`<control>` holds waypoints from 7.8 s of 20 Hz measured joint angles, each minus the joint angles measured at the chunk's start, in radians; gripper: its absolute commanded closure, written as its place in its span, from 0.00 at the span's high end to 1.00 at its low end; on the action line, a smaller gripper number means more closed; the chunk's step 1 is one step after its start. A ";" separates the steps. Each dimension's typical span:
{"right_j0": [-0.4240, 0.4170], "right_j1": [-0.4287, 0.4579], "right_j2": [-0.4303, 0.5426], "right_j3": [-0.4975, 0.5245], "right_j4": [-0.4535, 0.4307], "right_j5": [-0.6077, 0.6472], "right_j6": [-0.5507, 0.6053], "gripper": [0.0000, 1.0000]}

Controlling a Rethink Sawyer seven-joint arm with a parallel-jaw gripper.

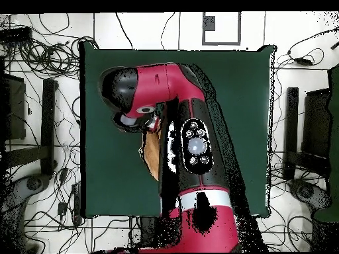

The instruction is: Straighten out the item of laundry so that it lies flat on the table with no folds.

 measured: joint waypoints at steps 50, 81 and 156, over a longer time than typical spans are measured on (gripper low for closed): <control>0.195 0.193 -0.083 0.002 0.003 -0.601 0.075 1.00; 0.020 -0.148 -0.084 0.257 0.058 -0.599 0.075 1.00; -0.159 -0.147 -0.043 0.411 -0.115 -0.671 0.075 1.00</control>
